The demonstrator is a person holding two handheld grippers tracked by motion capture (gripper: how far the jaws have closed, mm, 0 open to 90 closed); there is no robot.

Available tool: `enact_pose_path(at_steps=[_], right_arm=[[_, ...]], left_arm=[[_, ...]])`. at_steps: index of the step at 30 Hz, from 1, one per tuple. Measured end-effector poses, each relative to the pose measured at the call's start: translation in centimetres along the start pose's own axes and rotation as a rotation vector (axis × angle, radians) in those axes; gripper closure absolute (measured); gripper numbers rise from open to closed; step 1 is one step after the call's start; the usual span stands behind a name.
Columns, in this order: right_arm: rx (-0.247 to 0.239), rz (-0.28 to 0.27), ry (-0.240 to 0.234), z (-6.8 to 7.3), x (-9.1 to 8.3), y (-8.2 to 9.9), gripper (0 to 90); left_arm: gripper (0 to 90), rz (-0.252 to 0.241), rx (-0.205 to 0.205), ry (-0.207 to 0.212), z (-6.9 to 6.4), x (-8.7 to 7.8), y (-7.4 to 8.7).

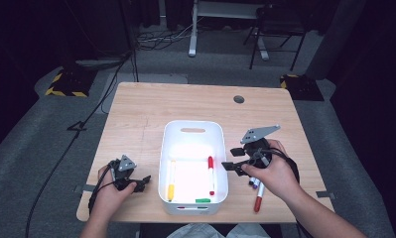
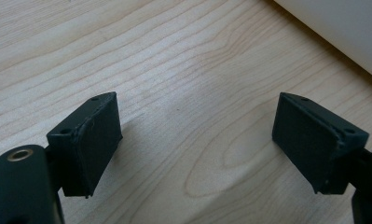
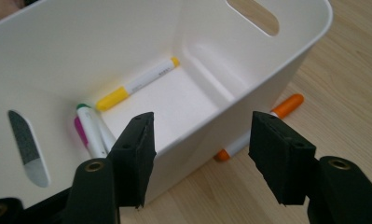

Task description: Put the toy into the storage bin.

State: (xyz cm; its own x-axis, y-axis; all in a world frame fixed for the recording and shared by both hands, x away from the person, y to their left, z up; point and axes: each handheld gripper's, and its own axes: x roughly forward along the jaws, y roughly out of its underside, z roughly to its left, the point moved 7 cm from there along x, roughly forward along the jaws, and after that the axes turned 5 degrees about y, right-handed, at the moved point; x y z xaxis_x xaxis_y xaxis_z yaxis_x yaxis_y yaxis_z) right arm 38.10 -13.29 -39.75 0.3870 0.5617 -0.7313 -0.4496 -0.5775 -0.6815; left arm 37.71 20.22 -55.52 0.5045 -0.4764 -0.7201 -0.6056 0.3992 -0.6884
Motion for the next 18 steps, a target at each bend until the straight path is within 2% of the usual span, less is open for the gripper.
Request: enact_pose_path(at_steps=[3, 6, 9, 11, 15, 18], right_arm=[[0.064, -0.020, -0.029, -0.9, 0.6, 0.3, 39.4], [0.043, -0.053, -0.027, -1.2, 0.6, 0.1, 41.4], [0.042, -0.072, -0.023, -1.3, 0.3, 0.1, 41.4], [0.050, -0.071, -0.006, -2.0, -0.3, 0.3, 41.4], [0.053, -0.059, 0.031, -3.0, -0.2, 0.9, 41.1], [0.055, -0.029, 0.056, -4.1, 1.5, 2.1, 39.9]], left_arm=[[16.0, 0.000, 0.000, 0.000, 0.0, 0.0, 0.0], [16.0, 0.000, 0.001, 0.000, 0.0, 0.0, 0.0], [16.0, -0.001, 0.000, -0.001, 0.0, 0.0, 0.0], [16.0, -0.001, 0.000, 0.000, 0.0, 0.0, 0.0], [16.0, -0.001, -0.002, 0.000, 0.0, 0.0, 0.0], [16.0, 0.001, -0.002, 0.001, 0.0, 0.0, 0.0]])
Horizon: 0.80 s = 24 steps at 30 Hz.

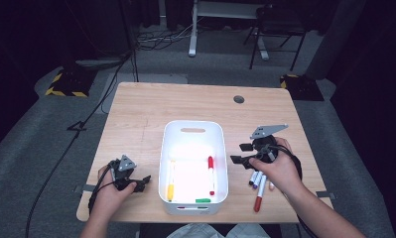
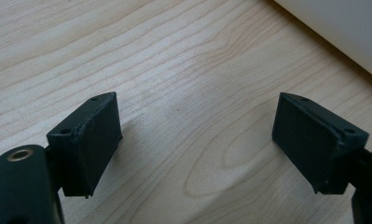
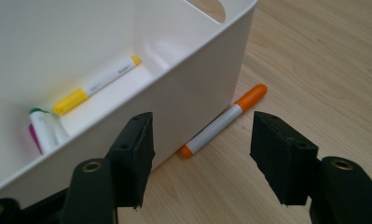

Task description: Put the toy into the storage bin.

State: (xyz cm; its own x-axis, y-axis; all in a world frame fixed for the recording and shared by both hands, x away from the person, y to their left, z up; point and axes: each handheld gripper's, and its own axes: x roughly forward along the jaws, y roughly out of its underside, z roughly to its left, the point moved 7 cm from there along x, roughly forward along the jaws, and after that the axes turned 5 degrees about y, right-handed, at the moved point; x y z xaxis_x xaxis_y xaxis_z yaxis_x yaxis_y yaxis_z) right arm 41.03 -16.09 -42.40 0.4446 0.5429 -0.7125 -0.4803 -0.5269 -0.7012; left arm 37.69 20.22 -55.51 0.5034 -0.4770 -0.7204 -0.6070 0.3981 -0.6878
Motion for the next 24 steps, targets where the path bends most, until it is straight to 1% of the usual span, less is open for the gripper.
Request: enact_pose_path(at_steps=[1, 3, 5, 6, 7, 10, 11, 12, 13, 14, 15, 17, 18, 19, 20, 21, 24], right_arm=[[0.000, 0.000, 0.000, 0.0, 0.0, 0.0, 39.9], [-0.001, 0.017, 0.008, -0.3, 1.2, 0.6, 39.3], [-0.002, 0.034, 0.003, -0.3, 2.5, 1.1, 38.3], [-0.008, 0.050, 0.001, -0.3, 3.3, 1.4, 38.0], [-0.001, 0.068, -0.004, -0.3, 4.1, 1.9, 37.9], [-0.006, 0.074, -0.004, -0.4, 5.4, 2.3, 37.2], [-0.010, 0.075, 0.004, -0.7, 5.8, 2.4, 37.1], [0.000, 0.083, 0.014, -0.8, 6.1, 2.5, 36.9], [-0.024, 0.087, 0.034, -1.3, 6.5, 2.6, 36.3], [-0.024, 0.087, 0.034, -1.3, 6.5, 2.6, 36.3], [-0.016, 0.082, 0.053, -1.9, 7.1, 2.7, 35.5], [0.001, 0.082, 0.061, -2.5, 7.8, 2.8, 35.2], [0.002, 0.082, 0.066, -2.8, 8.1, 2.9, 35.0], [0.005, 0.083, 0.068, -3.0, 8.4, 3.0, 34.9], [0.019, 0.081, 0.066, -3.1, 8.7, 3.0, 34.9], [0.016, 0.084, 0.067, -3.3, 9.0, 3.1, 34.9], [0.044, 0.089, 0.058, -3.5, 9.8, 3.2, 34.9]], left_arm=[[16.0, -0.001, 0.001, -0.001, 0.0, 0.0, 0.0], [16.0, 0.000, 0.003, -0.001, 0.1, 0.0, 0.0], [16.1, 0.002, 0.002, 0.001, 0.0, 0.0, 0.0], [16.1, 0.001, 0.003, 0.000, 0.0, 0.0, 0.0], [16.1, -0.001, 0.004, -0.002, 0.1, 0.0, 0.0], [16.1, -0.001, 0.002, -0.004, 0.0, 0.0, 0.0], [16.1, -0.001, 0.002, -0.003, 0.0, 0.0, 0.0], [16.2, -0.001, 0.000, -0.001, 0.0, 0.0, 0.0], [16.2, -0.003, 0.003, -0.007, 0.0, -0.1, 0.0], [16.3, -0.003, 0.003, -0.007, 0.0, -0.1, 0.0], [16.3, 0.000, -0.004, -0.007, 0.0, -0.1, 0.1], [16.3, 0.001, -0.007, -0.003, -0.1, -0.1, 0.1], [16.3, 0.001, -0.005, -0.007, 0.0, -0.1, 0.1], [16.3, 0.001, -0.005, -0.007, -0.1, -0.1, 0.1], [16.3, 0.001, -0.006, -0.007, -0.1, -0.1, 0.1], [16.3, 0.001, -0.006, -0.007, -0.1, -0.1, 0.2], [16.3, 0.003, -0.006, -0.005, -0.1, -0.1, 0.2]])
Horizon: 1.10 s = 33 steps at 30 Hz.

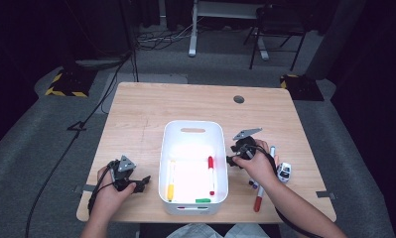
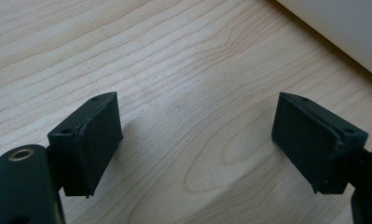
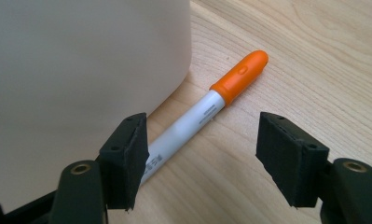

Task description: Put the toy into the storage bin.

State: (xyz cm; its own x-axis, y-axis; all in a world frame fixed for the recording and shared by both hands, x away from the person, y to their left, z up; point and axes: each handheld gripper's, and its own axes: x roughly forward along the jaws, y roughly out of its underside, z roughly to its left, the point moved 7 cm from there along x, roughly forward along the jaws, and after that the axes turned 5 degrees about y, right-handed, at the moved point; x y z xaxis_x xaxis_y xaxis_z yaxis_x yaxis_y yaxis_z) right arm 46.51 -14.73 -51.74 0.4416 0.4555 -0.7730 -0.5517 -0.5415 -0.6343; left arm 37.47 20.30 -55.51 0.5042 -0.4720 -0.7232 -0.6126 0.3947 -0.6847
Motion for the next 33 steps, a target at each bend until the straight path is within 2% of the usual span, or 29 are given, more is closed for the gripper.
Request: enact_pose_path(at_steps=[2, 4, 7, 9, 12, 15, 16, 17, 19, 23, 28, 33], right_arm=[[0.001, 0.000, 0.003, -0.2, 0.5, 0.0, 34.9], [0.027, 0.004, 0.000, -0.2, 1.0, -0.1, 35.0], [0.007, 0.005, 0.013, -0.4, 1.5, -0.2, 35.9], [0.026, 0.017, 0.024, -0.5, 2.0, -0.3, 38.2], [0.003, 0.042, 0.046, -1.0, 2.2, -0.2, 44.0], [0.008, 0.068, 0.054, -1.6, 2.0, 0.1, 52.2], [0.008, 0.068, 0.054, -1.6, 2.0, 0.1, 52.2], [0.014, 0.083, 0.061, -2.2, 1.9, 0.1, 61.0], [0.034, 0.092, 0.056, -2.4, 2.0, 0.1, 64.8], [0.028, 0.113, 0.075, -2.8, 2.2, 0.1, 76.3], [0.053, 0.133, 0.075, -2.8, 2.0, 0.1, 77.1], [0.062, 0.125, 0.053, -2.7, 1.4, 0.1, 77.2]], left_arm=[[16.3, 0.000, 0.000, 0.000, 0.0, 0.0, 0.0], [16.3, 0.000, 0.000, 0.000, 0.0, 0.0, 0.0], [16.3, -0.002, -0.001, -0.001, 0.0, 0.0, 0.0], [16.3, -0.002, 0.000, -0.001, 0.0, 0.0, 0.0], [16.3, -0.002, 0.000, -0.001, 0.0, 0.0, 0.0], [16.3, 0.000, 0.000, 0.000, 0.0, 0.0, 0.0], [16.3, 0.000, 0.000, 0.000, 0.0, 0.0, 0.0], [16.3, -0.002, -0.001, -0.001, 0.0, 0.0, 0.0], [16.3, -0.002, 0.000, -0.001, 0.0, 0.0, 0.0], [16.3, -0.004, -0.001, 0.001, 0.0, 0.0, 0.0], [16.3, -0.002, 0.000, -0.001, 0.0, 0.0, 0.0], [16.3, -0.003, 0.000, -0.001, 0.0, 0.0, 0.0]])
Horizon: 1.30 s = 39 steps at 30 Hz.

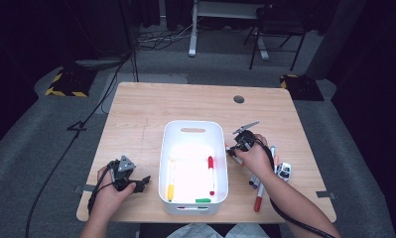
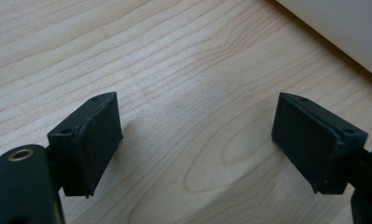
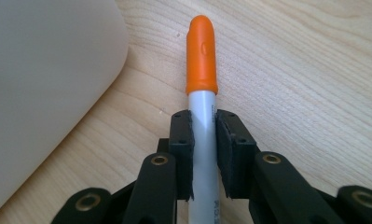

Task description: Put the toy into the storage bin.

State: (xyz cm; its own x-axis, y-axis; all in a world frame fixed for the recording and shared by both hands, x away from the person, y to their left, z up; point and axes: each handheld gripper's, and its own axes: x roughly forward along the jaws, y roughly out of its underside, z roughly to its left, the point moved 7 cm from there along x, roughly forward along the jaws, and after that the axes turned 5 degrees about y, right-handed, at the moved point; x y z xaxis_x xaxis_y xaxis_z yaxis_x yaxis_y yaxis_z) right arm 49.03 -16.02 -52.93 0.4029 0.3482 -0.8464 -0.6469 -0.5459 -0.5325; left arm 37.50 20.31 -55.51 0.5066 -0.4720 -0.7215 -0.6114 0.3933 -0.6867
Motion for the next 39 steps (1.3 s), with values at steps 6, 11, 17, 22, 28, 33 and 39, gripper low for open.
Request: enact_pose_path(at_steps=[6, 11, 17, 22, 28, 33, 39], right_arm=[[0.001, -0.034, -0.028, 0.2, -2.1, -0.3, 77.2], [0.000, -0.066, -0.044, 0.5, -4.0, -0.5, 77.2], [-0.005, -0.096, -0.073, 1.1, -6.2, -0.5, 77.2], [-0.028, -0.118, -0.081, 1.8, -8.2, -0.6, 77.2], [-0.053, -0.143, -0.095, 2.7, -10.5, -0.7, 77.2], [-0.058, -0.159, -0.100, 3.1, -12.1, -0.8, 77.2], [-0.068, -0.203, -0.116, 3.2, -14.0, -1.2, 77.2]], left_arm=[[16.2, 0.001, 0.000, 0.001, 0.0, 0.0, 0.0], [16.2, 0.000, 0.001, 0.000, 0.0, 0.0, 0.0], [16.1, 0.001, 0.002, 0.004, 0.0, 0.0, 0.0], [16.0, 0.000, 0.008, 0.005, 0.1, 0.1, -0.1], [15.9, 0.004, 0.008, 0.010, 0.1, 0.2, -0.2], [15.7, 0.003, 0.008, 0.010, 0.1, 0.2, -0.2], [14.2, 0.006, 0.013, 0.013, 0.1, 0.3, -0.2]])
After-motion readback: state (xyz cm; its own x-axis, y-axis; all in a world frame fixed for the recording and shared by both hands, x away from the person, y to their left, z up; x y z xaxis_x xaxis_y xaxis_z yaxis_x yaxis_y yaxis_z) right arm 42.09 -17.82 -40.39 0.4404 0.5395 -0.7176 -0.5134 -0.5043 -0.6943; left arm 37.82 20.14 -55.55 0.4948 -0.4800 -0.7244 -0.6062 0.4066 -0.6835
